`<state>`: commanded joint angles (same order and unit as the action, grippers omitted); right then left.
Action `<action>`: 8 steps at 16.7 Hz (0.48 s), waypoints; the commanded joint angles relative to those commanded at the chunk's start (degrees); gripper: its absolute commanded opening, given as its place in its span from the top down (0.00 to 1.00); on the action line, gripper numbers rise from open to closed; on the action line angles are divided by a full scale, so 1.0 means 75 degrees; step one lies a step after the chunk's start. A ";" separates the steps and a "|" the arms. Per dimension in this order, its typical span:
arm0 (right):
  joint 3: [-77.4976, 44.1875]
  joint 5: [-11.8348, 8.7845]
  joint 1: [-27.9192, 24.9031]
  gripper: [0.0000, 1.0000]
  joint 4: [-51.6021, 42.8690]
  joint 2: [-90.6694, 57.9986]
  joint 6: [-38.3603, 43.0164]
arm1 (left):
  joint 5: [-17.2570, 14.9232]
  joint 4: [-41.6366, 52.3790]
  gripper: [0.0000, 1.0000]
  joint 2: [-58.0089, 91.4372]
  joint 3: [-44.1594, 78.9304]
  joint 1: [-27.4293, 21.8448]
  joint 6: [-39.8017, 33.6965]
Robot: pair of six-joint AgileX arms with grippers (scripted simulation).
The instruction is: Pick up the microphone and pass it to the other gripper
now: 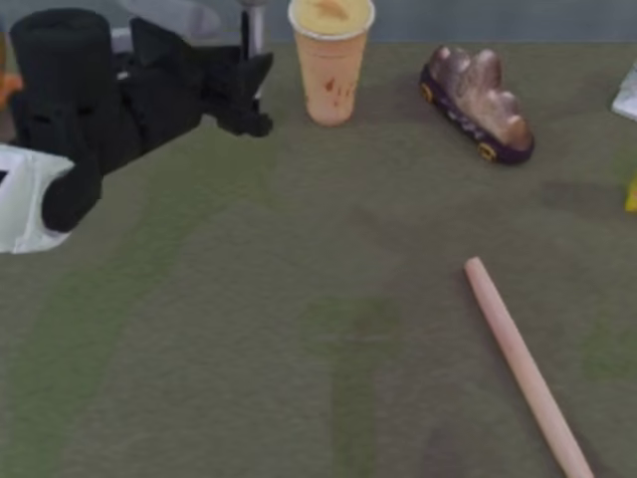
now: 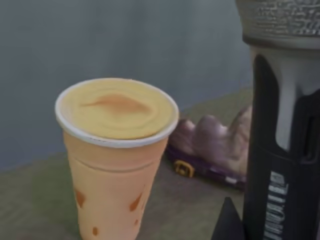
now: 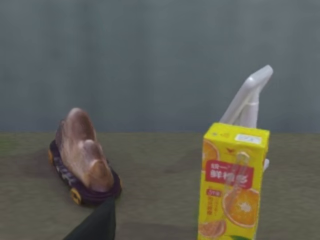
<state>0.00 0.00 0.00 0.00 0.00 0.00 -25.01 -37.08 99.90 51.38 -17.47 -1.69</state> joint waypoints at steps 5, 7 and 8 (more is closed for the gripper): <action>0.0000 0.0000 0.0000 0.00 0.0000 0.0000 0.0000 | -0.0532 -0.1247 1.00 -0.0587 -0.0389 0.0072 0.0358; 0.0000 0.0000 0.0000 0.00 0.0000 0.0000 0.0000 | -0.0538 -0.1260 1.00 -0.0594 -0.0394 0.0073 0.0362; 0.0000 0.0000 0.0000 0.00 0.0000 0.0000 0.0000 | -0.0538 -0.1260 1.00 -0.0594 -0.0394 0.0073 0.0362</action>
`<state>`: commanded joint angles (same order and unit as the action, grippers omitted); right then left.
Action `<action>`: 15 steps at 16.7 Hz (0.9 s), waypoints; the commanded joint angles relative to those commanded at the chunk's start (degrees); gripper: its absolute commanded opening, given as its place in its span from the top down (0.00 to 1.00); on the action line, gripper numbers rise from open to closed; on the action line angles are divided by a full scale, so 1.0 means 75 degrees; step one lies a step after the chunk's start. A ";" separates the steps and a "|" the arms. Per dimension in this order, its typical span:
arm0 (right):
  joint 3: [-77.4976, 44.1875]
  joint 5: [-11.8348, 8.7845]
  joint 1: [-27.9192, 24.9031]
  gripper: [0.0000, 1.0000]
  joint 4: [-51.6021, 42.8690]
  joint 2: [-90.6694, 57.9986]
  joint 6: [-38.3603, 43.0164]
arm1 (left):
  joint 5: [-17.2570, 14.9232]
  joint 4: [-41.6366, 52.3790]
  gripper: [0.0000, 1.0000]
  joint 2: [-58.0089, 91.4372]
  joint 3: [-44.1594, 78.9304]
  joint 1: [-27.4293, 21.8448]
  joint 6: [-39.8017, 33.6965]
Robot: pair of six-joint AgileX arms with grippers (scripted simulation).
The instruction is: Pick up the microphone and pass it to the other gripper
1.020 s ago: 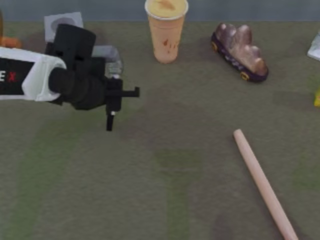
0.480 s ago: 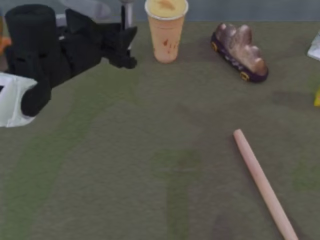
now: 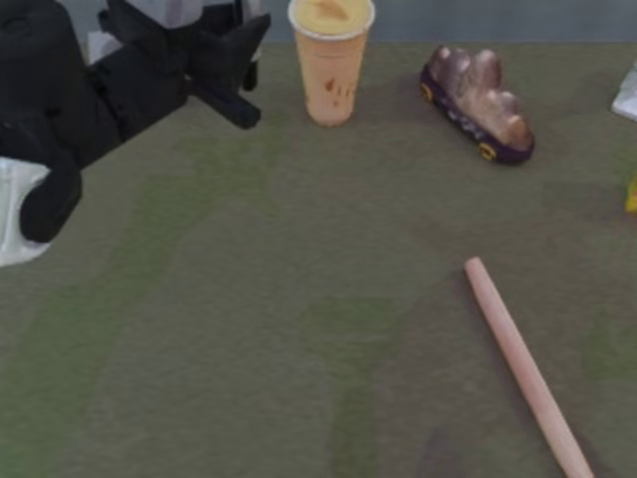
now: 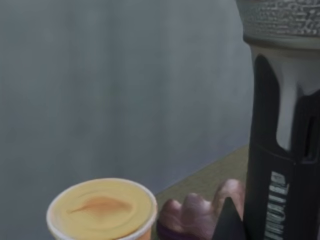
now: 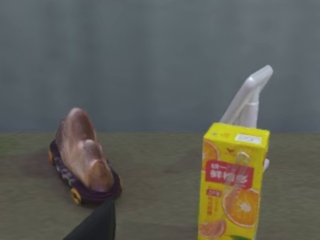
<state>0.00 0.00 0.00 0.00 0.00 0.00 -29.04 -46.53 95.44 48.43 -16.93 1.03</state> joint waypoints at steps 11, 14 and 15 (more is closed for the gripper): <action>0.0000 0.0000 0.0000 0.00 0.0000 0.0000 0.0000 | 0.2351 0.0122 1.00 -0.0974 -0.0329 -0.2213 -0.0053; 0.0000 0.0000 0.0000 0.00 0.0000 0.0000 0.0000 | 0.2712 0.0135 1.00 -0.1160 -0.0389 -0.2572 -0.0059; 0.0000 0.0000 0.0000 0.00 0.0000 0.0000 0.0000 | 0.2712 0.0135 1.00 -0.1160 -0.0389 -0.2572 -0.0059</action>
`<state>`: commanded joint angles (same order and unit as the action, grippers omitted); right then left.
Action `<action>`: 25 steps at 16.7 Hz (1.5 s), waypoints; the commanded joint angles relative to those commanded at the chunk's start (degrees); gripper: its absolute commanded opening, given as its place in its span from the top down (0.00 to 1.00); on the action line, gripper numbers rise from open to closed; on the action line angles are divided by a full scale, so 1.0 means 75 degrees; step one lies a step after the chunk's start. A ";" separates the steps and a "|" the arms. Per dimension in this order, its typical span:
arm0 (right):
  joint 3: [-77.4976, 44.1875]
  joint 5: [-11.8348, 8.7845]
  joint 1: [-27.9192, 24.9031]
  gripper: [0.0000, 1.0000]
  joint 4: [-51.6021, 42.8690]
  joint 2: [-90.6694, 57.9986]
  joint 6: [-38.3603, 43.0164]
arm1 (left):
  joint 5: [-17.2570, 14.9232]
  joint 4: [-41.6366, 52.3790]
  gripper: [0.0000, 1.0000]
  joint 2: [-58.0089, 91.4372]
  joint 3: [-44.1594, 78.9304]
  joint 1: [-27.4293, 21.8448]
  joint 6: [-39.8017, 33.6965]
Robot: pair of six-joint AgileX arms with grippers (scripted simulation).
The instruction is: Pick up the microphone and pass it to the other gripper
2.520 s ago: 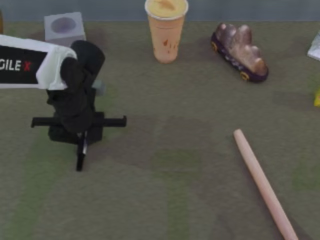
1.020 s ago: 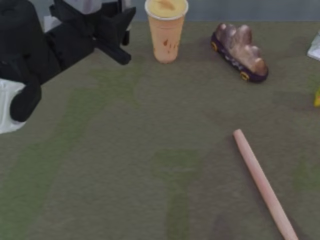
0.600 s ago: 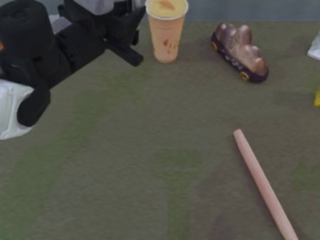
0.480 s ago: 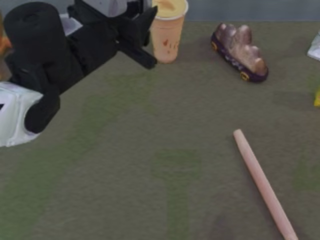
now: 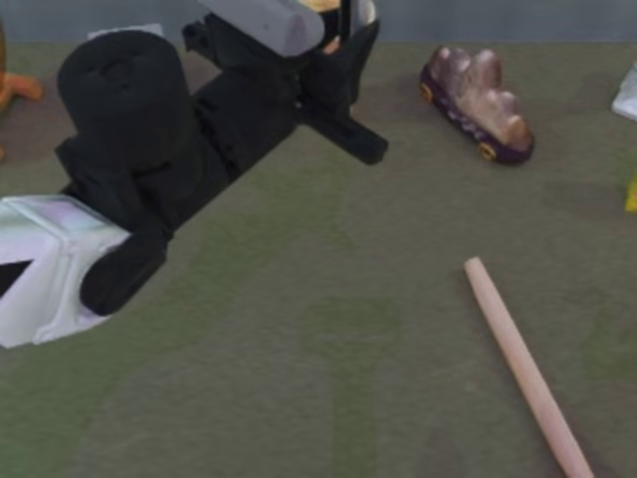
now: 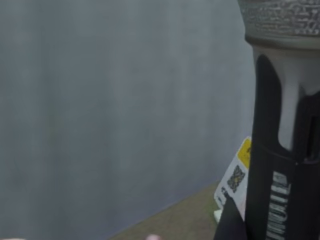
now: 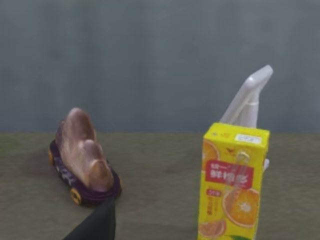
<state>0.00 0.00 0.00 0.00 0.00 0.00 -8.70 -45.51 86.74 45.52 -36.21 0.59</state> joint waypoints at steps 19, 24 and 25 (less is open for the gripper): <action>-0.2552 -0.2310 -0.0820 0.00 0.1131 -0.3604 -0.0115 | 0.0000 0.0000 1.00 0.0000 0.0000 0.0000 0.0000; -0.4582 -0.4214 -0.1496 0.00 0.1989 -0.6960 -0.0180 | 0.0000 0.0000 1.00 0.0000 0.0000 0.0000 0.0000; -0.4957 -0.4564 -0.1621 0.00 0.2150 -0.7521 -0.0189 | 0.0000 0.0000 1.00 0.0000 0.0000 0.0000 0.0000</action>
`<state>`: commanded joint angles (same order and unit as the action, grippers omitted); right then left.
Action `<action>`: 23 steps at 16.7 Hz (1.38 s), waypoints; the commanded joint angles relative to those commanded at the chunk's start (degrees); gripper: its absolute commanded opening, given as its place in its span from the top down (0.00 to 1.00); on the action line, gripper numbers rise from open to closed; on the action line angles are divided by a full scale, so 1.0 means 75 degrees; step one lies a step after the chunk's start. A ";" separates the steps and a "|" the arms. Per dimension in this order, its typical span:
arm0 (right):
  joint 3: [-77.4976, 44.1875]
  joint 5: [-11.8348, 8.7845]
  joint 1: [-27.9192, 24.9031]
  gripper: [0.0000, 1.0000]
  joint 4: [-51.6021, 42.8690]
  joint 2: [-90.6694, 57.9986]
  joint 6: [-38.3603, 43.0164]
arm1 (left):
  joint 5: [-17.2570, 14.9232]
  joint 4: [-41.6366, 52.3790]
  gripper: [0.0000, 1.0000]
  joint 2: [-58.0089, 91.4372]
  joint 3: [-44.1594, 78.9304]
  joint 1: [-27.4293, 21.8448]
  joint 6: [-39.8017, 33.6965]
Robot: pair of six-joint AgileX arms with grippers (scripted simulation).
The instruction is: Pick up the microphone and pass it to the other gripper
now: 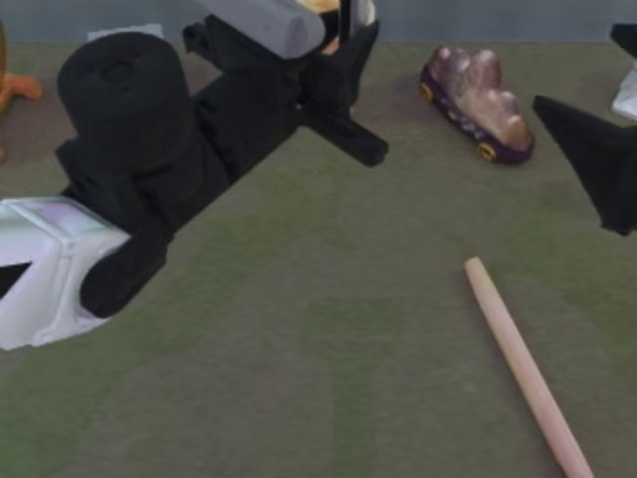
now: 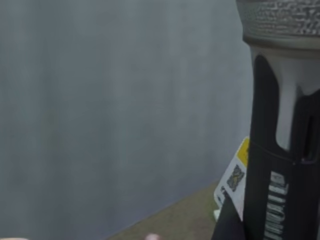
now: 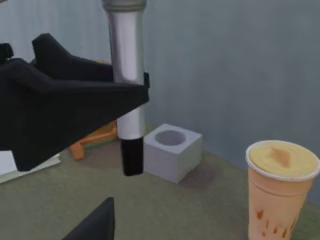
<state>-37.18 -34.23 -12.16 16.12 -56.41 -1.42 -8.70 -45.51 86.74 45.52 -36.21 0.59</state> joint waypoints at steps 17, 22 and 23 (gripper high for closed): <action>-0.2453 -0.1458 -0.0986 0.00 0.0995 -0.3306 -0.0084 | 0.0000 0.0000 1.00 0.0000 0.0000 0.0000 0.0000; -0.3594 -0.0518 -0.1908 0.00 0.1181 -0.4616 -0.0037 | 0.0000 0.0000 1.00 0.0000 0.0000 0.0000 0.0000; -0.3772 -0.0371 -0.2051 0.00 0.1210 -0.4821 -0.0031 | 0.0000 0.0000 1.00 0.0000 0.0000 0.0000 0.0000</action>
<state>-65.47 -37.01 -27.55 25.20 -92.57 -1.65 -8.70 -45.51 86.74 45.52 -36.21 0.59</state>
